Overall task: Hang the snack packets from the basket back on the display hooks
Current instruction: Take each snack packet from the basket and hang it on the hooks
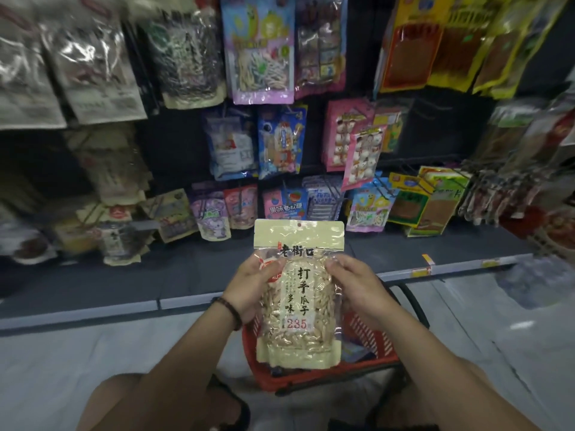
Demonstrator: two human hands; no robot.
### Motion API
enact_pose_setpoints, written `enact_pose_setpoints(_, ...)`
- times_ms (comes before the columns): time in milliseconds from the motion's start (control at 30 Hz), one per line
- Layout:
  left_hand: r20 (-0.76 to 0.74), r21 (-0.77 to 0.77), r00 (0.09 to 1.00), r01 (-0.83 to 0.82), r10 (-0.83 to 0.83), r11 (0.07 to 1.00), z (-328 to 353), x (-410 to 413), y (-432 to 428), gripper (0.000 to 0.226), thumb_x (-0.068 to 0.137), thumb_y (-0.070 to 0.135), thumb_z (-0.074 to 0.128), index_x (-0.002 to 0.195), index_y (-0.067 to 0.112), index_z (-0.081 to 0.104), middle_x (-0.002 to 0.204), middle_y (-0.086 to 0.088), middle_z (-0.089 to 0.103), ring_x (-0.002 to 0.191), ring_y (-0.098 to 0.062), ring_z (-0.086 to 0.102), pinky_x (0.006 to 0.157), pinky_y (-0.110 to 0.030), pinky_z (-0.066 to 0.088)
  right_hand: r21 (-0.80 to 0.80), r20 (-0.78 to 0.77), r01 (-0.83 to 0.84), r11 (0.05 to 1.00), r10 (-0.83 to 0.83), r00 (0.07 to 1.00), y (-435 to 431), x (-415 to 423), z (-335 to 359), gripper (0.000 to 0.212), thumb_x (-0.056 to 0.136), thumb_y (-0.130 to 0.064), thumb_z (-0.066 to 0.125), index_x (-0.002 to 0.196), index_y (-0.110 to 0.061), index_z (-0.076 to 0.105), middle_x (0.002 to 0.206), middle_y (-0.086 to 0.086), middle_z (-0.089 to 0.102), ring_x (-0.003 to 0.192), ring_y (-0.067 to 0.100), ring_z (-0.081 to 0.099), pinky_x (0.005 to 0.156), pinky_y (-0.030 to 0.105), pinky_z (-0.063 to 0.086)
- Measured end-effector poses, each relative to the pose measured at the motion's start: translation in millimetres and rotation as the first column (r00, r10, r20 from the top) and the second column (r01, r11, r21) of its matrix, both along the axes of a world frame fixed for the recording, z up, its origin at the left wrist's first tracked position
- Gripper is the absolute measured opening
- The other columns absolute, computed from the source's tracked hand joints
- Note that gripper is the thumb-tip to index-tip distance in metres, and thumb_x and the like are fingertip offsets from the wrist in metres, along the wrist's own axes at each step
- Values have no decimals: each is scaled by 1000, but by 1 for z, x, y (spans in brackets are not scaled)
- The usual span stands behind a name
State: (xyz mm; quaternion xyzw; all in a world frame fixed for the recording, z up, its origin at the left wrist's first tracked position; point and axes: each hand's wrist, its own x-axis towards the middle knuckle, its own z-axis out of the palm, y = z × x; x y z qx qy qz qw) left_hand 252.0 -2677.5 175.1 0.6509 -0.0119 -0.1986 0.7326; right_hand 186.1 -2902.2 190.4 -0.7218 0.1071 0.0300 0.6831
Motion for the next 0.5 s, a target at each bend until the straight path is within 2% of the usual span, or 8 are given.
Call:
enact_pose_setpoints(100,-1,-29,1000,-2,2,1000,13,-3,16,31,97,26,75,127,20,68,128,-21,73,122,-43,69,110,-65,48,24,6,4,1000,-4,1000,15,8,11,24,110,-27,60,92,-21,75,78,0,71,63,14,63,54,28,48)
enact_pose_setpoints(167,-7,-49,1000,-18,17,999,21,-4,26,30,97,24,75,126,18,68,128,-28,70,110,-44,69,102,-65,51,25,29,13,1000,-14,1000,24,14,18,20,109,-23,62,98,-15,77,81,0,74,65,12,65,56,24,49)
enact_pose_setpoints(233,-10,-58,999,-46,46,997,31,-5,36,26,98,22,74,122,18,67,113,-27,72,92,-34,67,80,-50,60,26,52,3,1000,-4,999,33,20,23,20,108,-24,64,96,-17,79,83,-2,77,70,11,68,60,24,49)
enact_pose_setpoints(300,-7,-44,997,-79,79,996,44,-10,44,20,100,20,71,119,15,66,91,-12,75,68,-22,69,57,-30,58,16,56,-15,1000,14,998,44,25,30,20,107,-25,65,95,-20,80,85,-1,79,71,10,69,60,23,48)
enact_pose_setpoints(333,-2,-39,995,-99,99,994,48,-13,48,20,100,20,70,118,12,66,79,-4,74,57,-15,68,48,-24,54,14,58,-23,1000,22,998,49,28,31,20,107,-26,65,95,-20,80,88,2,80,73,12,69,60,24,48)
enact_pose_setpoints(367,4,-35,993,-114,114,993,52,-16,52,24,99,23,71,119,10,65,71,1,72,53,-11,67,46,-22,52,19,65,-22,1000,20,998,54,31,33,20,107,-28,66,96,-21,81,92,5,81,77,15,70,62,26,49)
enact_pose_setpoints(433,-9,-31,992,-123,123,992,58,-22,63,37,93,30,78,122,11,65,77,0,72,59,-12,67,55,-26,54,31,91,-18,999,15,996,66,38,41,20,107,-29,66,98,-21,81,97,9,82,81,21,71,65,31,52)
enact_pose_setpoints(500,-3,-37,989,-148,148,988,61,-27,81,31,92,25,79,116,8,67,85,-3,76,67,-14,72,62,-29,58,24,126,-32,999,28,992,85,47,48,19,108,-30,64,101,-22,80,93,3,82,82,22,73,65,34,57)
